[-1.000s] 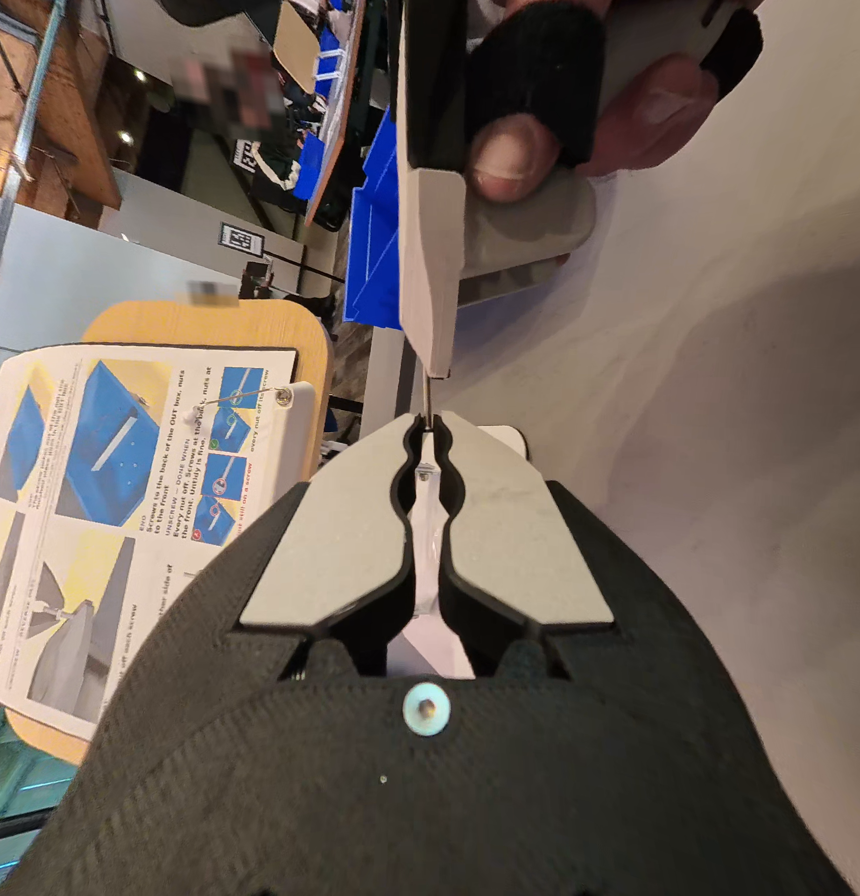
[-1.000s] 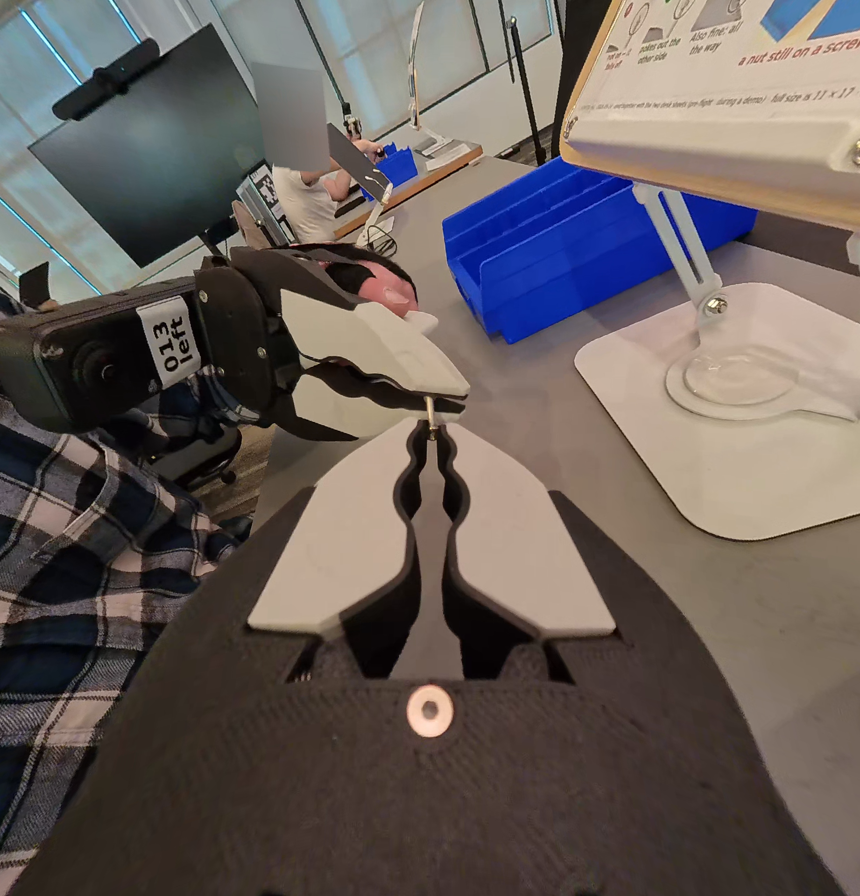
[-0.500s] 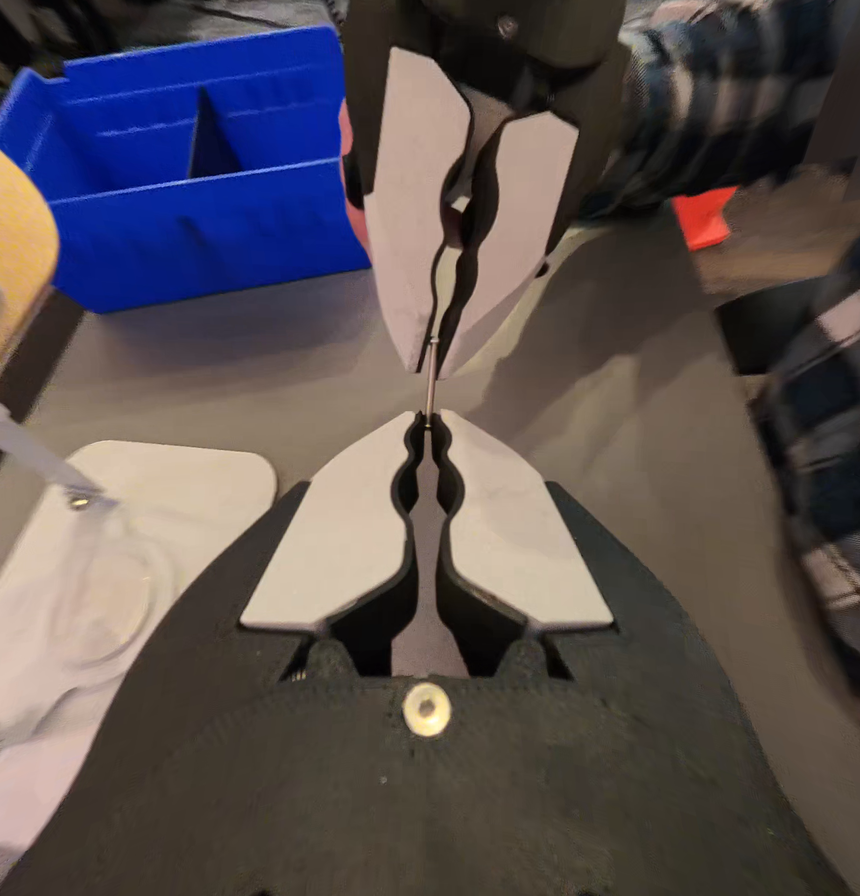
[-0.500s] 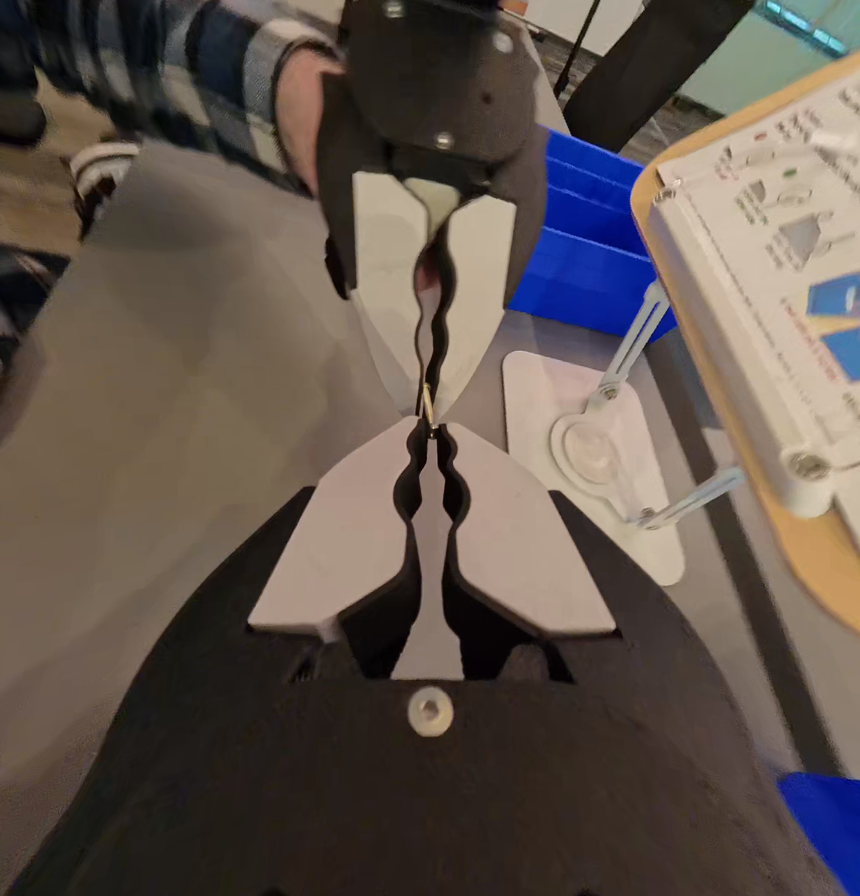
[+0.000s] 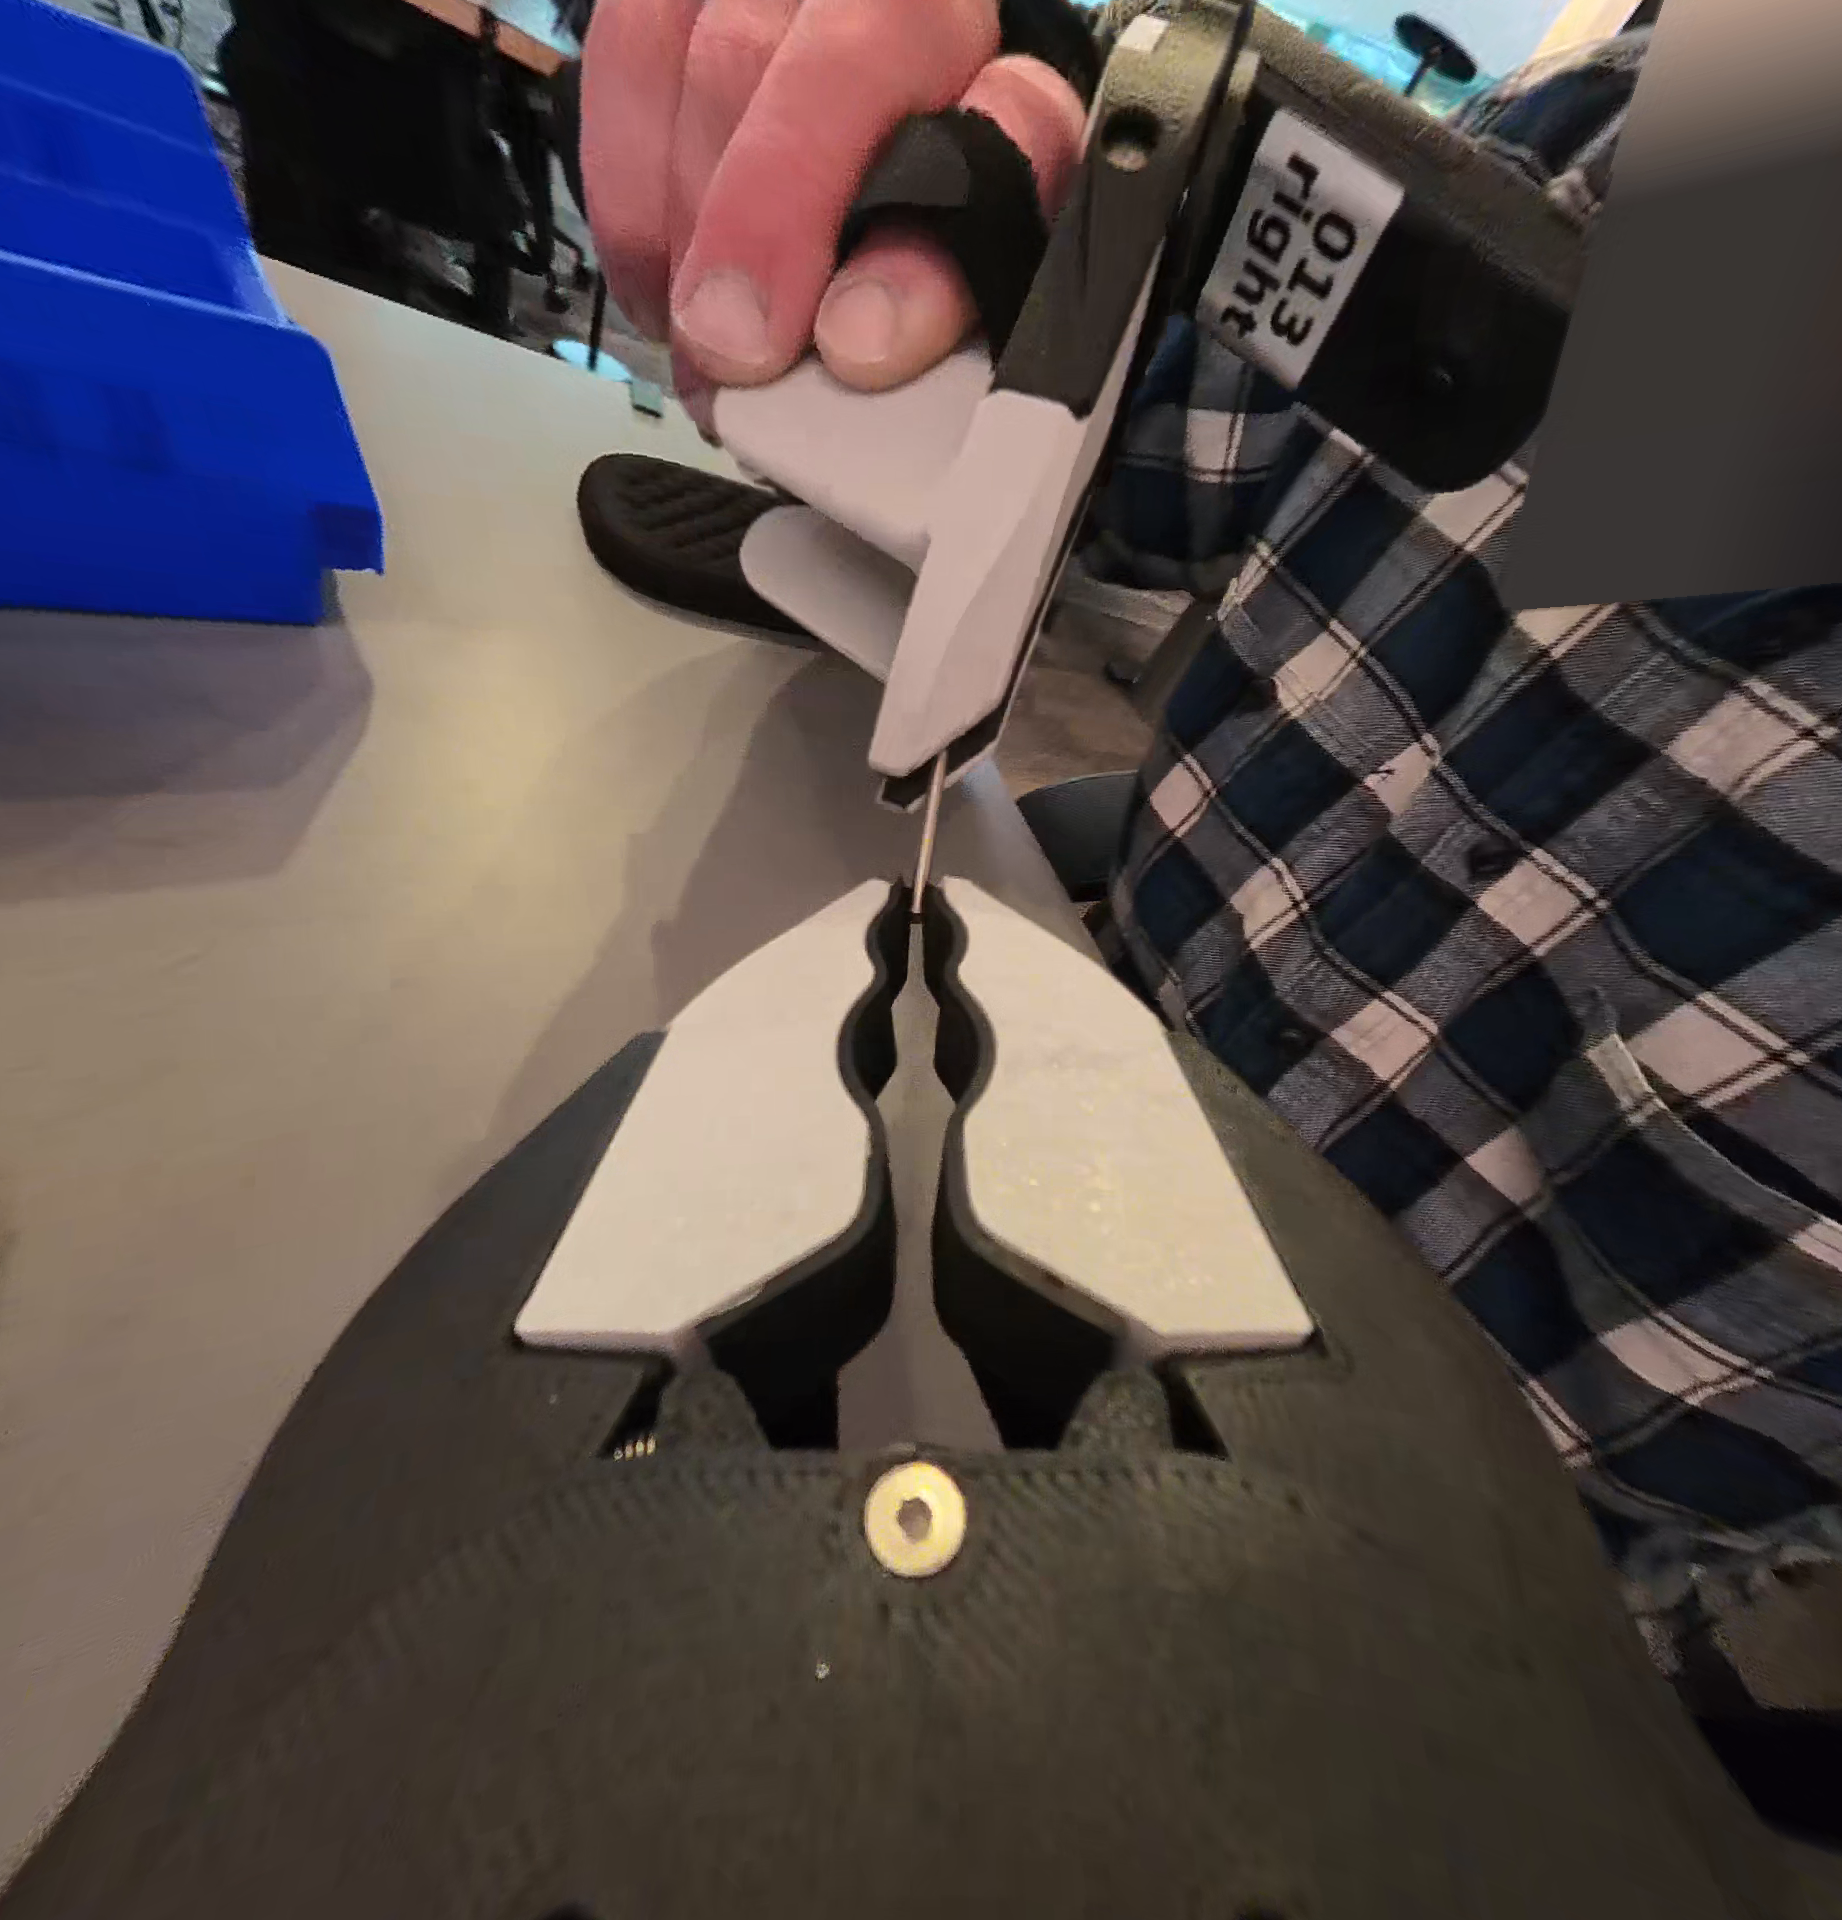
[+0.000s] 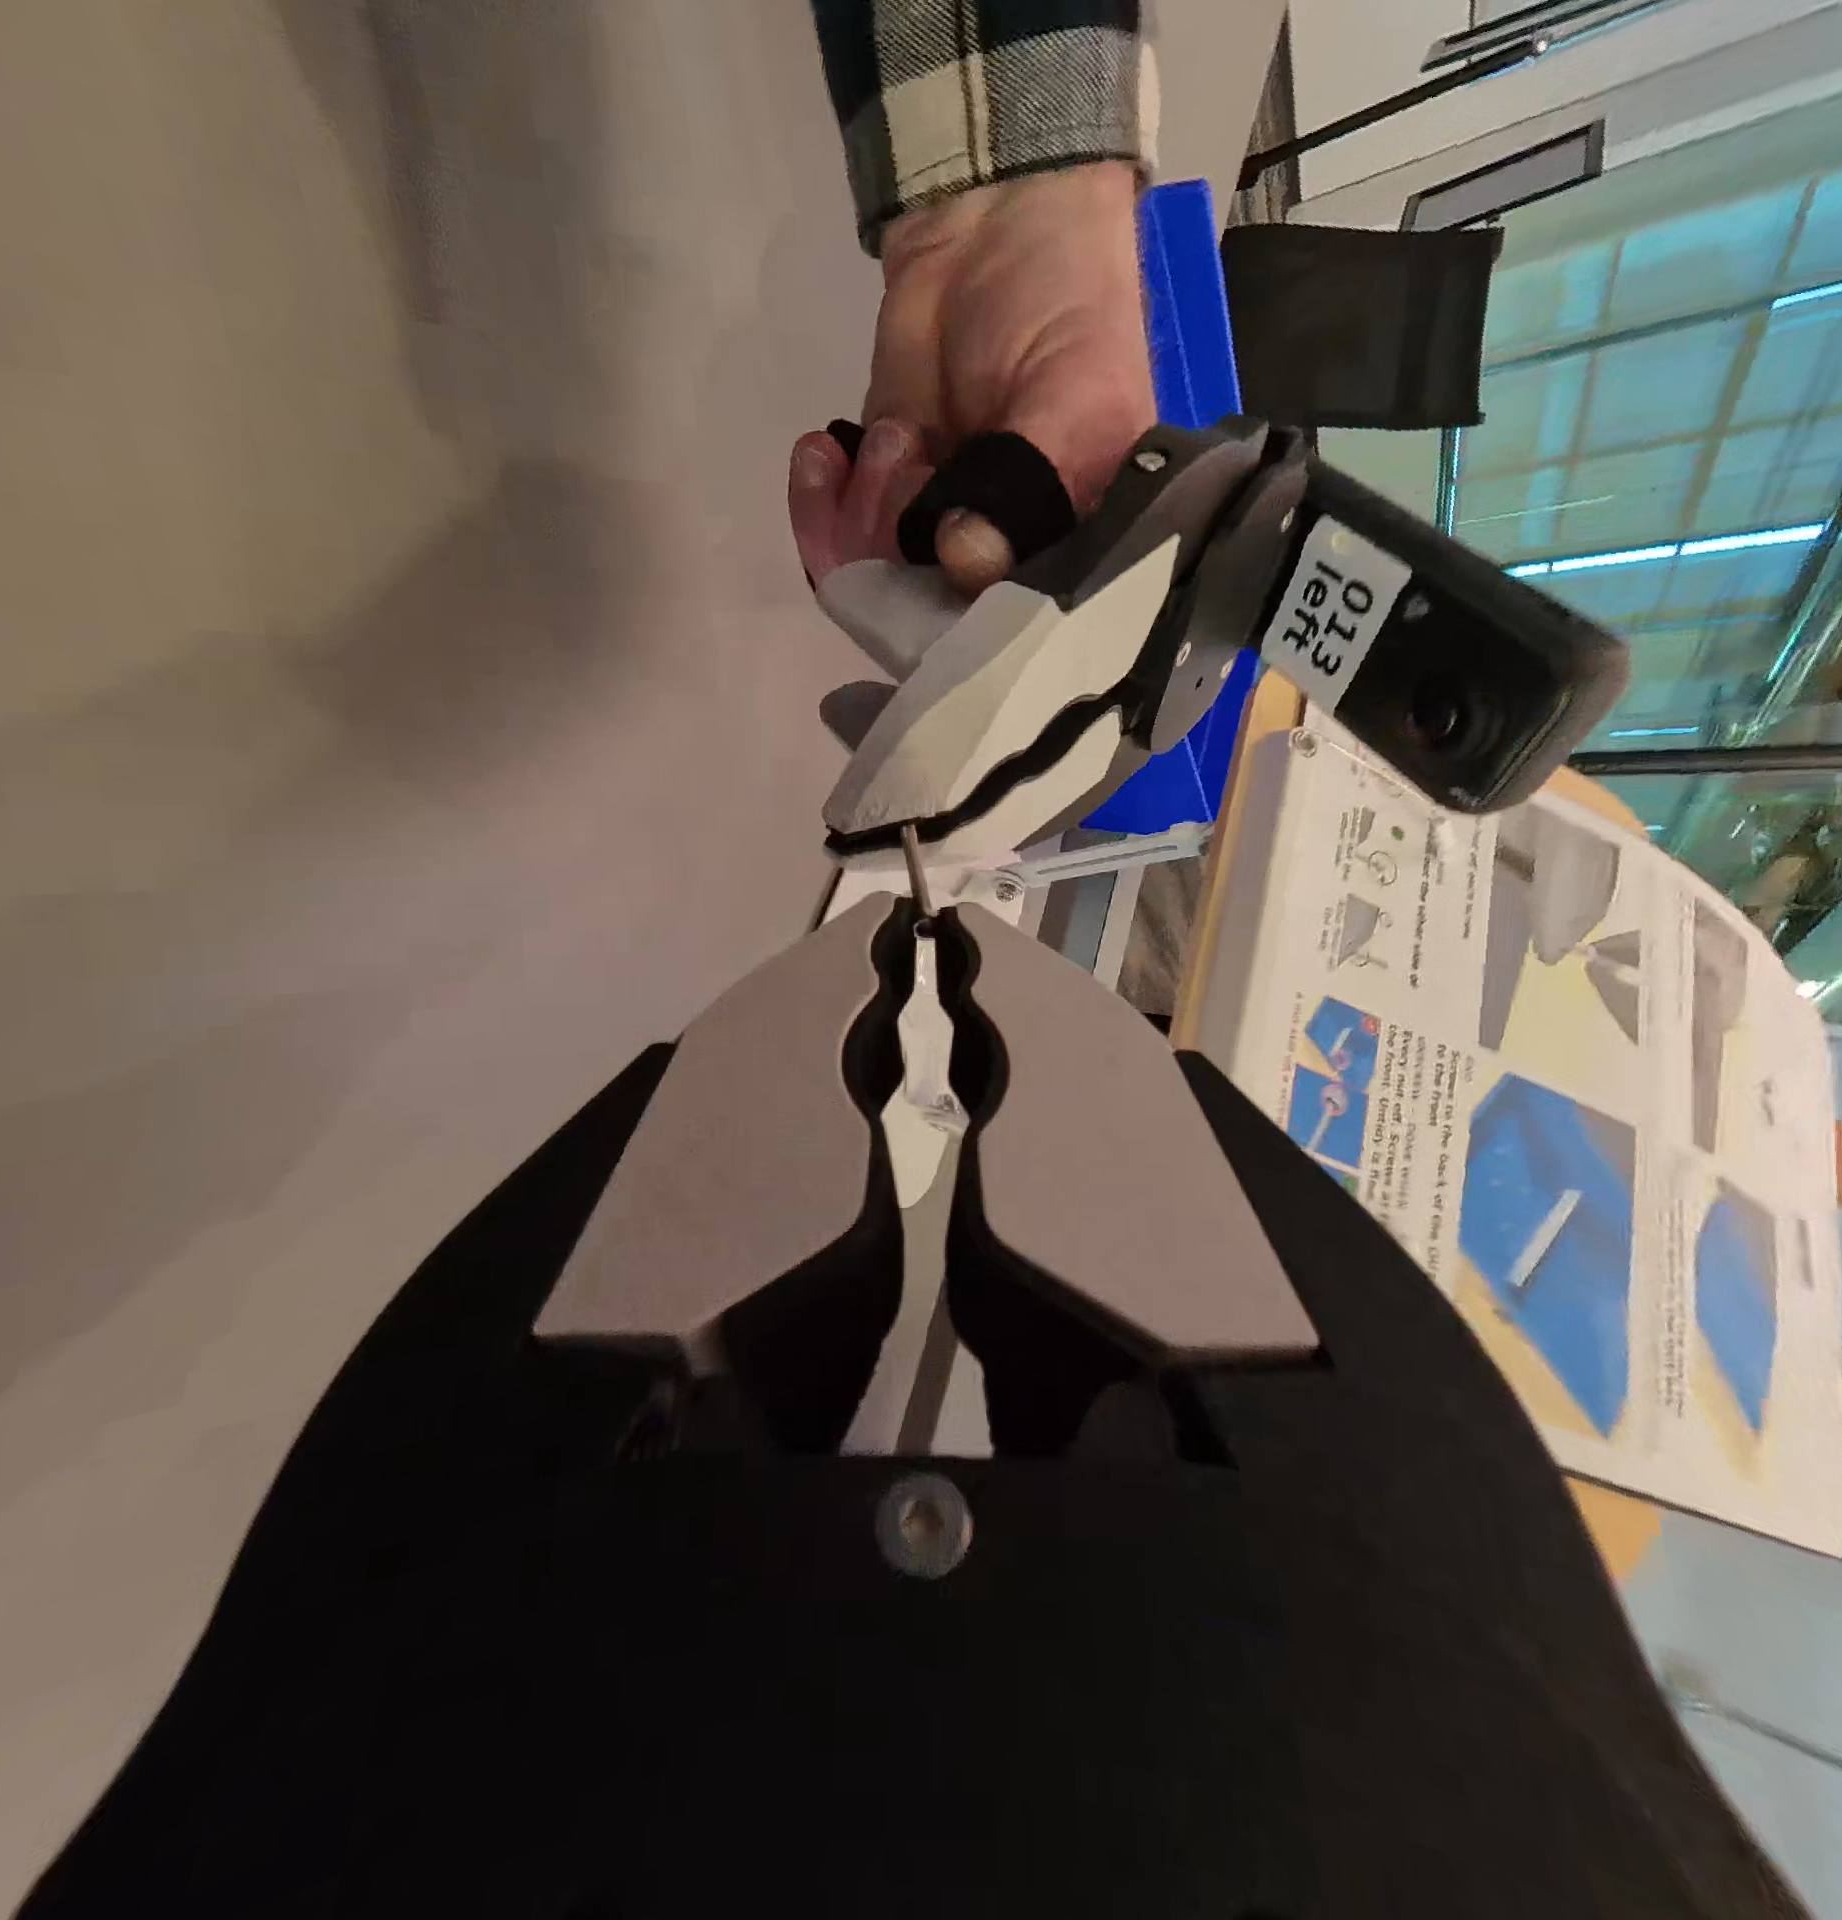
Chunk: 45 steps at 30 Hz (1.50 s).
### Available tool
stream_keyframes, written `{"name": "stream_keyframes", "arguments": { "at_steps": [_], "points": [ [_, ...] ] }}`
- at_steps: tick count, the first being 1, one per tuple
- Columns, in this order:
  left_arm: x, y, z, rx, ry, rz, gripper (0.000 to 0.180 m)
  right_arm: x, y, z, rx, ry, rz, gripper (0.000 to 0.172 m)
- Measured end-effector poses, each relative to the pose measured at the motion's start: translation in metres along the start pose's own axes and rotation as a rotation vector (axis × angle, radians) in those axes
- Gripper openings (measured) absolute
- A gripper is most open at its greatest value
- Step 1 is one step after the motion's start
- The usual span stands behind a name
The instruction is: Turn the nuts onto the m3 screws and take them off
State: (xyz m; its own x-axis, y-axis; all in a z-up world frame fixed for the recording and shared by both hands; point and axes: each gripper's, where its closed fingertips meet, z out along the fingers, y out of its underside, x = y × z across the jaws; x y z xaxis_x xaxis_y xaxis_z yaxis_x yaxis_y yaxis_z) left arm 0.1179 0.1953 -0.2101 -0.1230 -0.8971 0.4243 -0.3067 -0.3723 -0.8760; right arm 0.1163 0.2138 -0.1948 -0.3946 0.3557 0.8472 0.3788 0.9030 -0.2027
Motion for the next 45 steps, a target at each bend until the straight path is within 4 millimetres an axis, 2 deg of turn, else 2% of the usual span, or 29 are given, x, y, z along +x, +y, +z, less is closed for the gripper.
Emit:
{"name": "stream_keyframes", "arguments": {
  "at_steps": [6, 12, 16, 20, 22, 24, 27, 32, 33, 38, 45],
  "points": [
    [0.008, -0.005, -0.001, 0.072, 0.059, -0.003, 0.003, 0.003, -0.004, -0.003, 0.024, 0.036, 0.038, 0.005],
    [0.011, -0.011, -0.001, 0.117, 0.056, 0.006, 0.003, 0.005, -0.006, -0.006, 0.110, 0.009, 0.224, 0.005],
    [0.003, -0.017, -0.002, 0.106, -0.080, 0.098, 0.004, 0.006, -0.001, -0.008, 0.128, -0.015, 0.334, 0.005],
    [-0.003, -0.018, 0.003, 0.046, -0.228, 0.216, 0.023, 0.008, 0.004, -0.007, 0.161, -0.042, 0.474, 0.005],
    [-0.009, -0.019, 0.003, 0.028, -0.322, 0.274, 0.023, 0.008, 0.005, -0.007, 0.175, -0.049, 0.524, 0.005],
    [-0.016, -0.018, 0.002, 0.001, -0.417, 0.325, 0.030, 0.010, 0.006, -0.007, 0.202, -0.059, 0.597, 0.005],
    [-0.023, -0.017, 0.000, -0.047, -0.537, 0.409, 0.027, 0.011, 0.007, -0.008, 0.249, -0.072, 0.690, 0.005],
    [-0.032, -0.015, 0.000, -0.090, -0.627, 0.447, 0.000, 0.009, 0.008, -0.007, 0.291, -0.095, 0.777, 0.005],
    [-0.035, -0.012, 0.000, -0.093, -0.635, 0.432, 0.000, 0.007, 0.008, -0.005, 0.294, -0.099, 0.787, 0.005],
    [-0.048, 0.003, -0.005, -0.103, -0.698, 0.396, 0.006, -0.003, 0.025, -0.002, 0.298, -0.093, 0.867, 0.005],
    [-0.071, 0.027, 0.009, -0.222, -0.734, 0.362, 0.026, 0.005, 0.062, -0.025, 0.305, 0.000, 1.020, 0.005]
  ]
}}
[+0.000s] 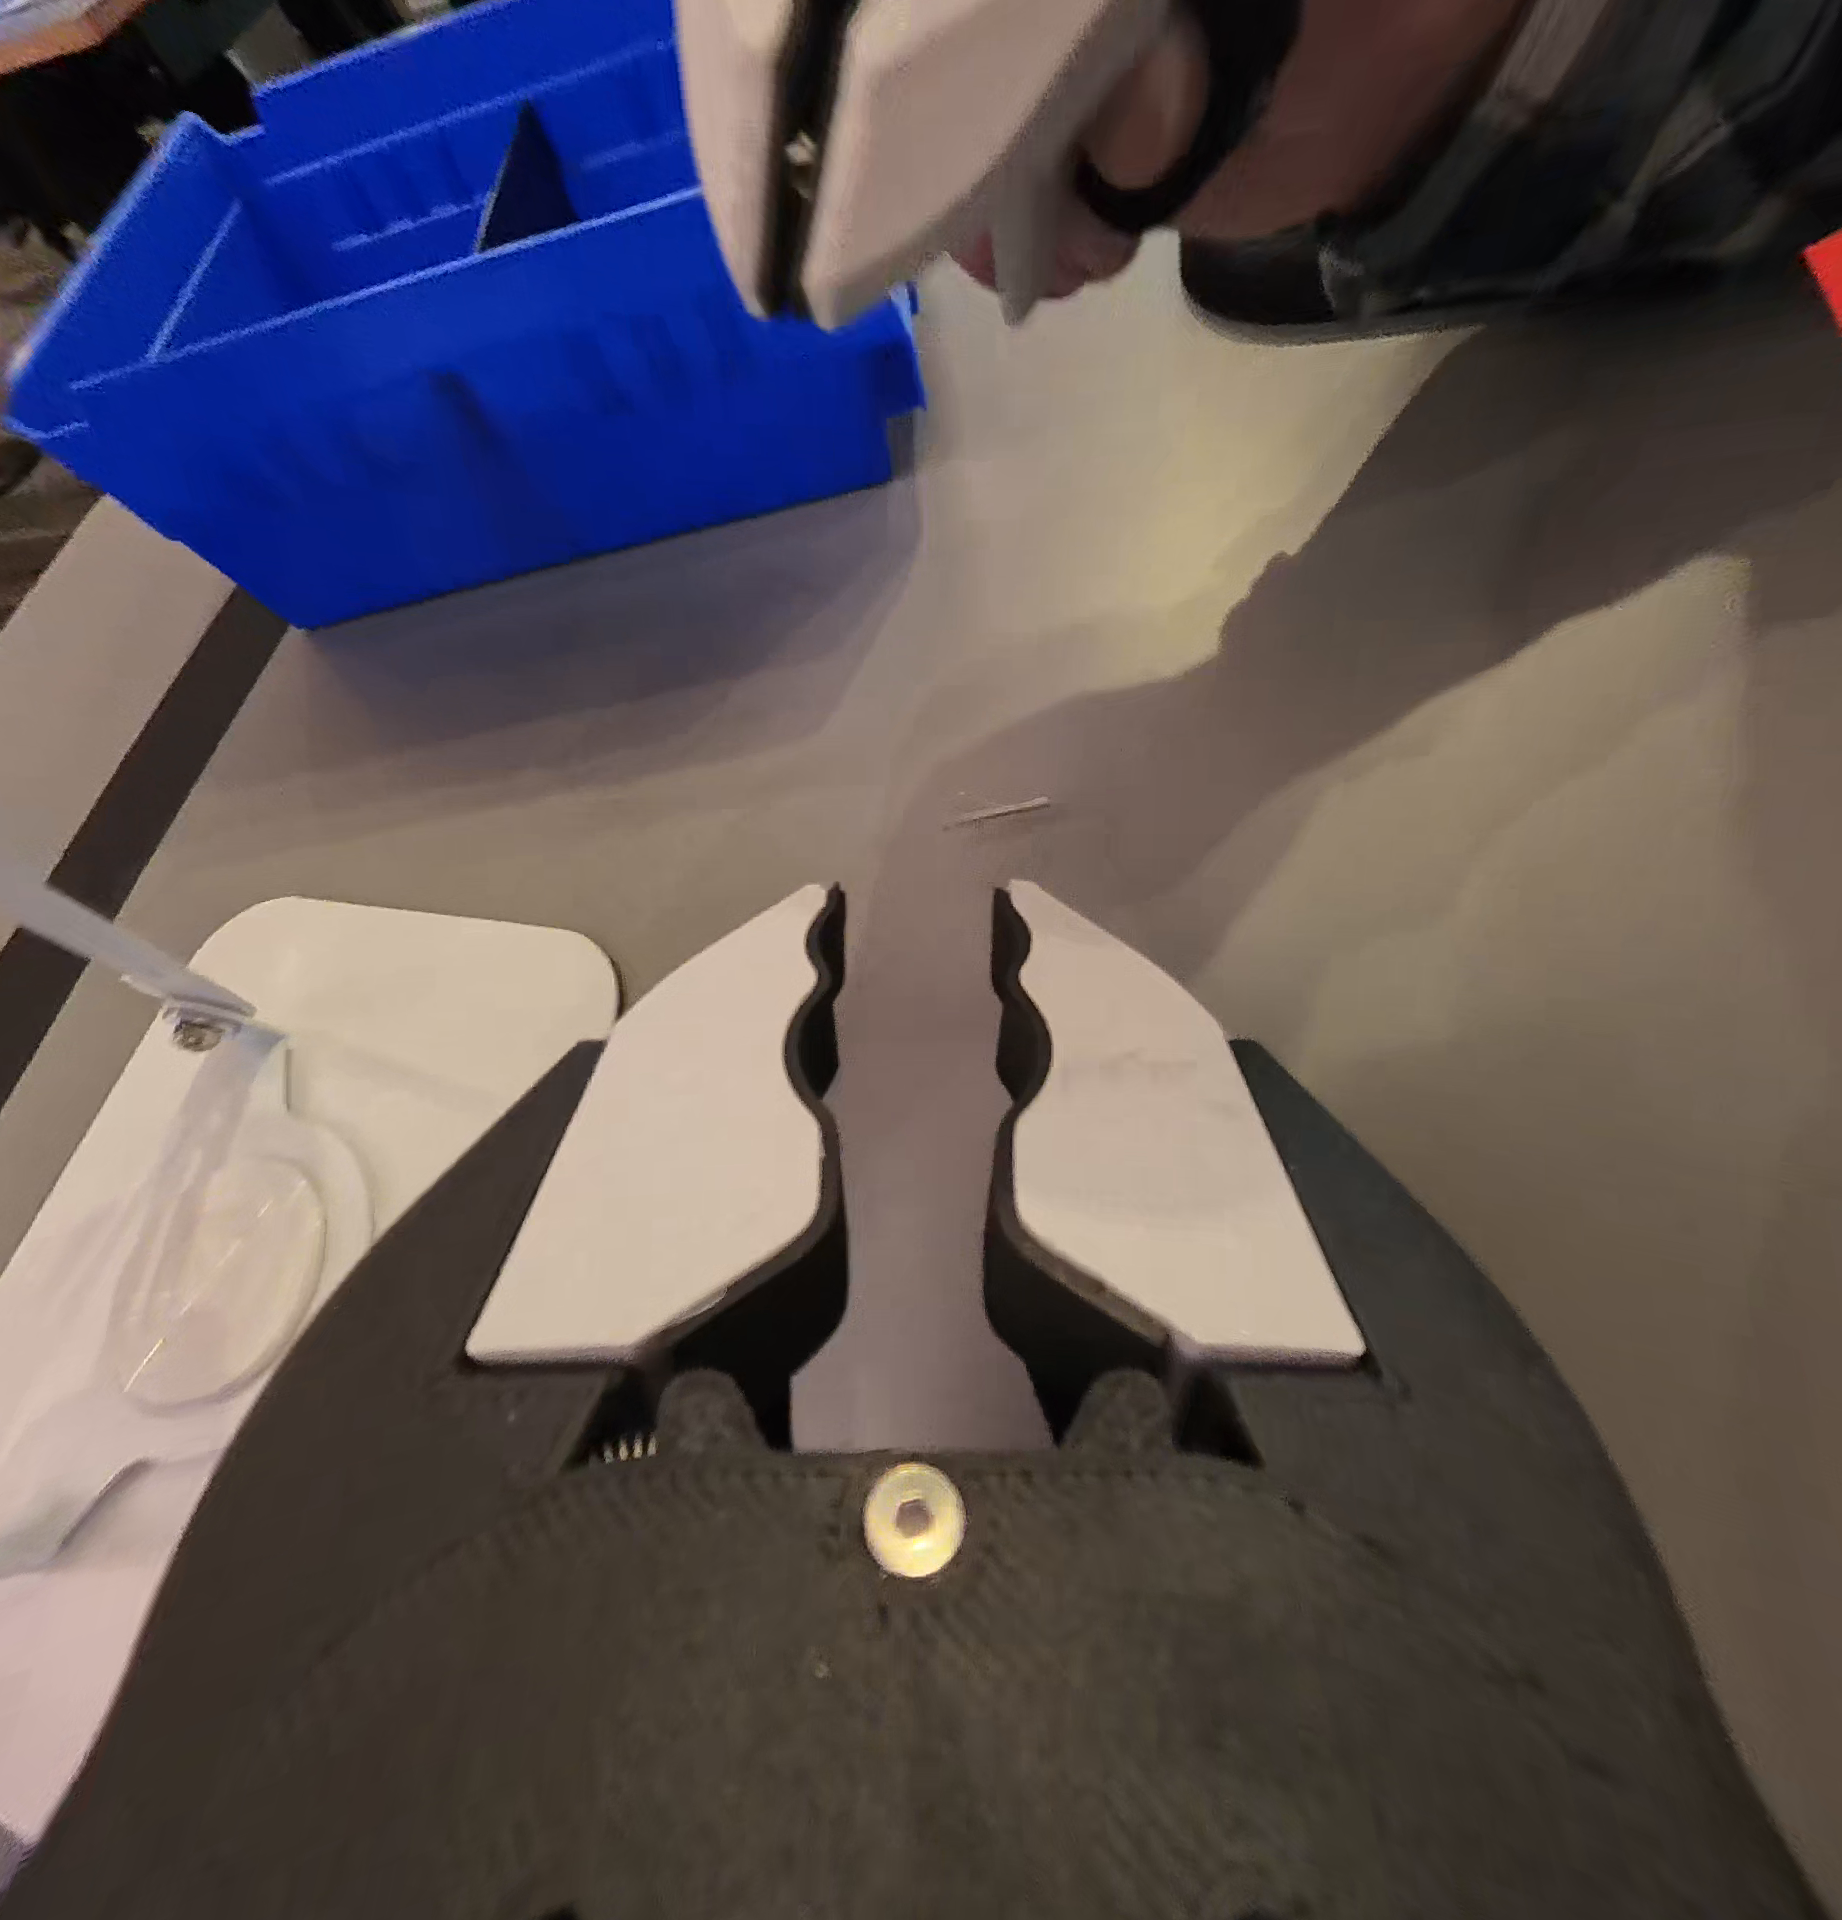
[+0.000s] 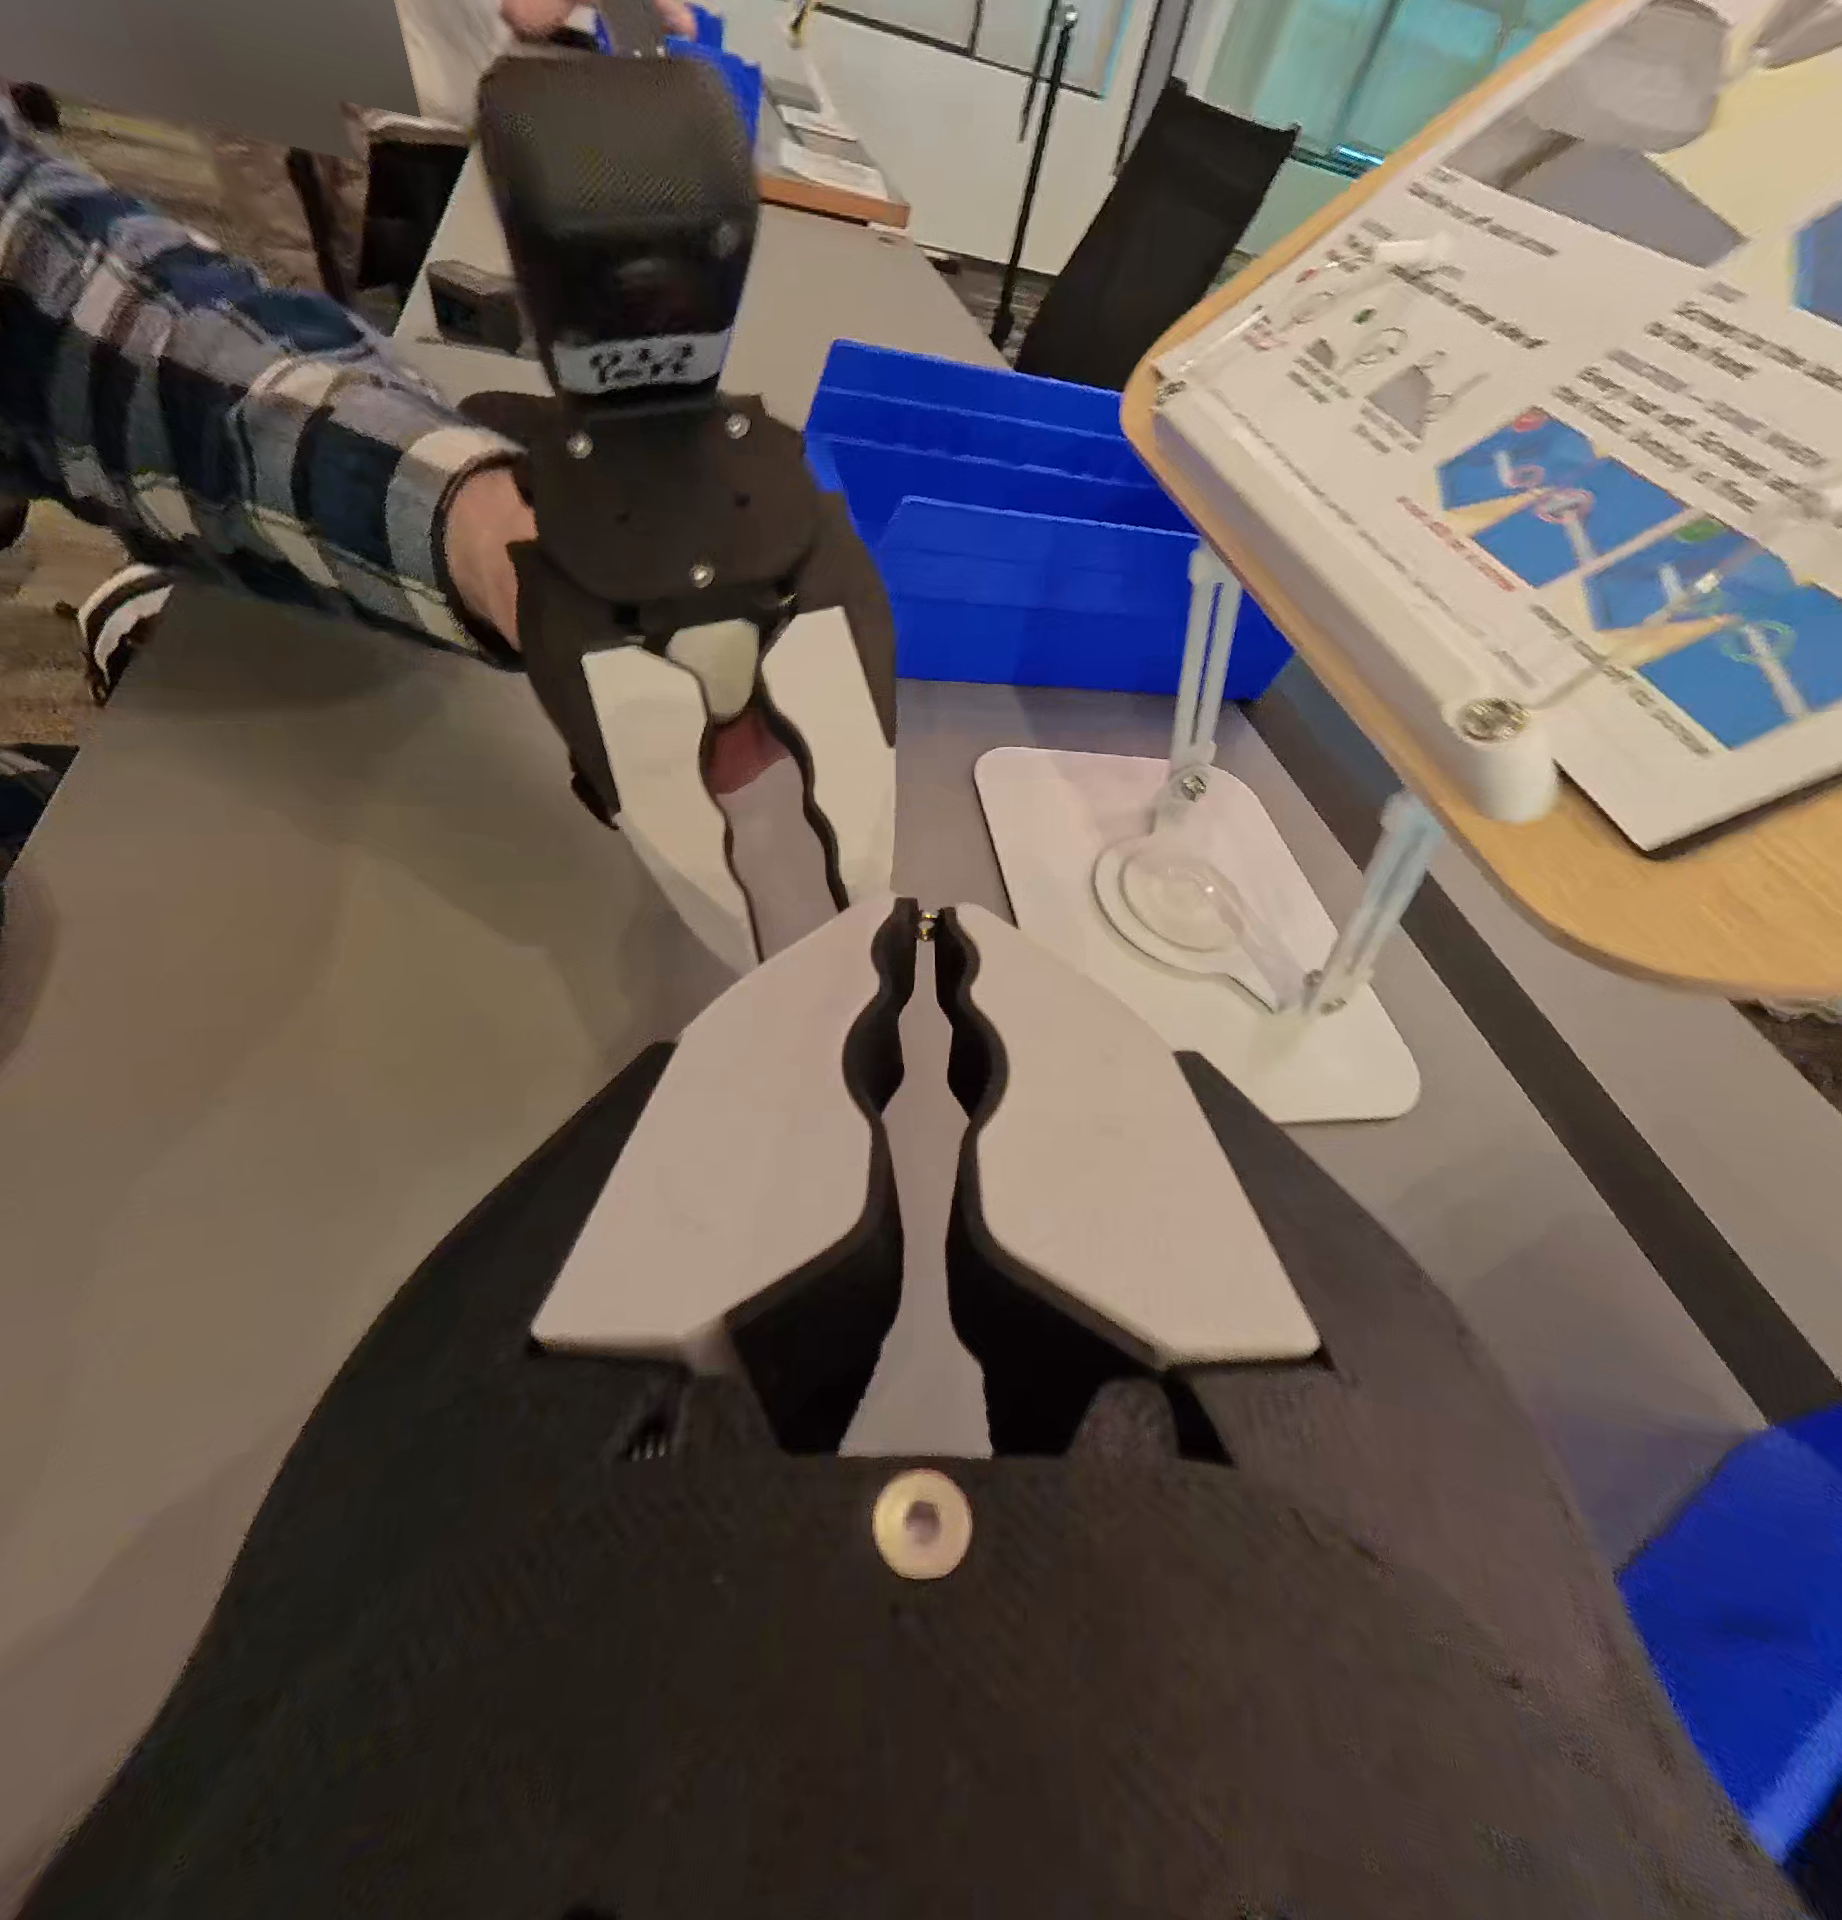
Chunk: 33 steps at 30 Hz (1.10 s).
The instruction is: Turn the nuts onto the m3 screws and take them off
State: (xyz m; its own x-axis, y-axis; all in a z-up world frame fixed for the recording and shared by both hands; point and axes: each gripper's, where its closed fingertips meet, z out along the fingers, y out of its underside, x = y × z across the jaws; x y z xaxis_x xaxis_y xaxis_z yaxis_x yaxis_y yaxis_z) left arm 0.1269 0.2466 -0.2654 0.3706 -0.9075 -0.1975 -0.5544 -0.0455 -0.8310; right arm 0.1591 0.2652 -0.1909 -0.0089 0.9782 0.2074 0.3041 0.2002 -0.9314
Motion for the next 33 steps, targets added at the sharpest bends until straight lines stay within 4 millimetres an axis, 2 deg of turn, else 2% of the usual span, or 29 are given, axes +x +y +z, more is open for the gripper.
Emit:
{"name": "stream_keyframes", "arguments": {
  "at_steps": [5, 10, 15, 17, 20, 25, 30, 33],
  "points": [
    [0.001, 0.004, 0.038, -0.092, 0.005, 0.056, 0.040, 0.015, 0.006, -0.024, -0.044, 0.079, 0.030, 0.005],
    [0.011, 0.001, 0.078, -0.151, 0.117, 0.208, 0.039, 0.016, 0.006, -0.041, -0.069, 0.105, 0.035, 0.005],
    [0.021, -0.003, 0.106, -0.197, 0.227, 0.303, 0.035, 0.015, 0.010, -0.054, -0.076, 0.109, 0.048, 0.005],
    [0.023, -0.008, 0.113, -0.186, 0.257, 0.278, 0.030, 0.015, 0.012, -0.058, -0.077, 0.114, 0.051, 0.005],
    [0.016, 0.002, 0.120, -0.263, 0.235, 0.217, 0.026, 0.015, 0.015, -0.064, -0.071, 0.127, 0.061, 0.005],
    [0.015, 0.010, 0.120, -0.292, 0.207, 0.003, 0.033, 0.027, 0.020, -0.083, -0.083, 0.194, 0.085, 0.005],
    [0.021, 0.013, 0.116, -0.351, 0.196, -0.036, 0.015, 0.063, 0.032, -0.117, -0.132, 0.319, 0.145, 0.005],
    [0.023, 0.015, 0.113, -0.371, 0.189, -0.019, 0.000, 0.092, 0.053, -0.138, -0.215, 0.385, 0.203, 0.005]
  ]
}}
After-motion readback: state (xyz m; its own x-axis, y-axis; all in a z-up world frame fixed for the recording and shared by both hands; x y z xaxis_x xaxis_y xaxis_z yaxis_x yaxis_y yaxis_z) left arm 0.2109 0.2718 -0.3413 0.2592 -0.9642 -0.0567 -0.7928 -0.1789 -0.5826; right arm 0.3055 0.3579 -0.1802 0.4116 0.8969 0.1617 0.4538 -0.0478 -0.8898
